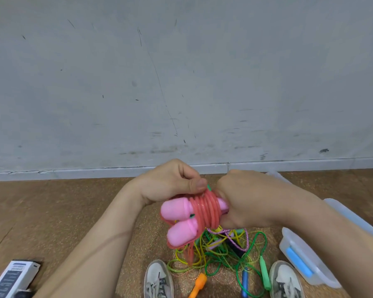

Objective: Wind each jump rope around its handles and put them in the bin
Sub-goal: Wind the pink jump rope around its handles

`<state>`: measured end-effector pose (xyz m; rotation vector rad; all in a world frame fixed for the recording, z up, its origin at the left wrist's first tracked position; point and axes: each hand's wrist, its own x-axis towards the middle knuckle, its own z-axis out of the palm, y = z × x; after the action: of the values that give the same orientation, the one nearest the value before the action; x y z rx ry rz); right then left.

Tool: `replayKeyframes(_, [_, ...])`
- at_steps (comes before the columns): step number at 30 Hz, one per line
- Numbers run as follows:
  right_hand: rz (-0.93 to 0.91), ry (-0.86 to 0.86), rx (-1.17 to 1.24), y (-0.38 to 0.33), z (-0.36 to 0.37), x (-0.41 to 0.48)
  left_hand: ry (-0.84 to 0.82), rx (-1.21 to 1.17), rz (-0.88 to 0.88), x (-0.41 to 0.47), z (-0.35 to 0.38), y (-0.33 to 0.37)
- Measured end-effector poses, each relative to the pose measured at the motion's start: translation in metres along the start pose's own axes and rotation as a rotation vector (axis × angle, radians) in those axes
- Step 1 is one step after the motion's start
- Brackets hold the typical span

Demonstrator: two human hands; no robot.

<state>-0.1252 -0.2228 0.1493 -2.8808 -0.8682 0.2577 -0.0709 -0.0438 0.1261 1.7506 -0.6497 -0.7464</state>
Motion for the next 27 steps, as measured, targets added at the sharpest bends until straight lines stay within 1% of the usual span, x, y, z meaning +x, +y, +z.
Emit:
replayKeyframes(2, [-0.023,0.01,0.188,0.002,0.001,0.0,-0.075,-0.104,-0.015,0.004,0.0,-0.006])
replayKeyframes(3, [-0.019,0.03,0.313,0.005,0.003,0.0,-0.078,-0.179,-0.028,0.007,0.001,-0.009])
replayKeyframes(5, [0.016,0.076,0.606,0.012,0.005,0.003,0.023,-0.399,-0.104,0.017,0.005,-0.015])
replayKeyframes(7, [0.041,0.105,0.88,0.016,0.005,0.003,0.19,-0.535,-0.127,0.023,0.016,-0.016])
replayKeyframes(8, [0.046,0.114,0.993,0.016,0.003,0.003,0.238,-0.532,-0.126,0.024,0.022,-0.014])
replayKeyframes(10, [0.048,0.109,1.144,0.016,0.003,0.001,0.237,-0.412,-0.12,0.027,0.03,-0.015])
replayKeyframes(12, [0.061,0.105,1.19,0.018,0.005,0.002,0.226,-0.284,-0.116,0.03,0.033,-0.017])
replayKeyframes(15, [0.1,0.046,1.223,0.019,0.009,0.002,0.261,-0.196,-0.073,0.028,0.035,-0.014])
replayKeyframes(18, [0.066,-0.05,1.327,0.015,0.009,0.001,0.295,-0.183,0.055,0.028,0.04,-0.004])
replayKeyframes(20, [0.064,-0.081,1.382,0.014,0.007,0.003,0.378,-0.18,0.054,0.028,0.042,0.002])
replayKeyframes(22, [0.134,-0.063,1.389,0.017,0.007,0.007,0.464,-0.13,0.001,0.032,0.043,-0.002])
replayKeyframes(23, [0.189,-0.045,1.396,0.018,0.008,0.009,0.476,-0.085,-0.025,0.035,0.044,-0.005])
replayKeyframes(26, [0.351,0.005,1.458,0.026,0.009,0.015,0.474,-0.013,-0.101,0.039,0.046,-0.018])
replayKeyframes(27, [0.393,0.019,1.483,0.031,0.009,0.016,0.459,0.048,-0.102,0.039,0.046,-0.022])
